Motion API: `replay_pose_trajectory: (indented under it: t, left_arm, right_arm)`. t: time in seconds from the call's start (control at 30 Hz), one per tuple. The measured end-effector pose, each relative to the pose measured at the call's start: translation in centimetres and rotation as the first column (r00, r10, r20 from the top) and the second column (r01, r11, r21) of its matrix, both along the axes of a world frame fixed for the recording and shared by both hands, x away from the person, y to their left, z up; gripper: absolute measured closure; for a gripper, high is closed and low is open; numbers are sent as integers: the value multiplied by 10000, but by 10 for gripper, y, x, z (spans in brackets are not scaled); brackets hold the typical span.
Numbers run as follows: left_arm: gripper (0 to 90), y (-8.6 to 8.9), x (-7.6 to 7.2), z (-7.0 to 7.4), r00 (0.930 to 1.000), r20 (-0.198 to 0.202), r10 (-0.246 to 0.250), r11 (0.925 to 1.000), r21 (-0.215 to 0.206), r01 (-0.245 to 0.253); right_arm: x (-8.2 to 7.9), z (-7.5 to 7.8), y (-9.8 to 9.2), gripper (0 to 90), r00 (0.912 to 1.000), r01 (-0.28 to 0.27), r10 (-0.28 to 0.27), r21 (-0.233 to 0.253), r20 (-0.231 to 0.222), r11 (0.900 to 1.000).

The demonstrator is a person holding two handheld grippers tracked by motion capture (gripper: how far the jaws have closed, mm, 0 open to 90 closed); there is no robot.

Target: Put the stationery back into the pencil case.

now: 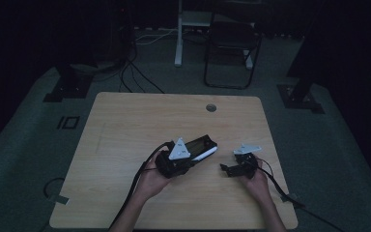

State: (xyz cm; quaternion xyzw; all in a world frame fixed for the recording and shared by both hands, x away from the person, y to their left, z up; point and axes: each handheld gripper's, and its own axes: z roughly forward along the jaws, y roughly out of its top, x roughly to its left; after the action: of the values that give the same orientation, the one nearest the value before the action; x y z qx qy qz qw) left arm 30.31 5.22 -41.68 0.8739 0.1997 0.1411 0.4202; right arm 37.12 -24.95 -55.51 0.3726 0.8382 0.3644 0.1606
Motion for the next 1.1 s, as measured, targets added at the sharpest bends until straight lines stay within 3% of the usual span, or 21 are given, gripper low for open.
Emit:
replay_pose_trajectory:
  t: [1.1]
  left_arm:
    - [786,7,12,6,9997,101,236,9997,112,-237]
  right_arm:
    - [0,0,0,138,10000,-7,7,-9,10,10000]
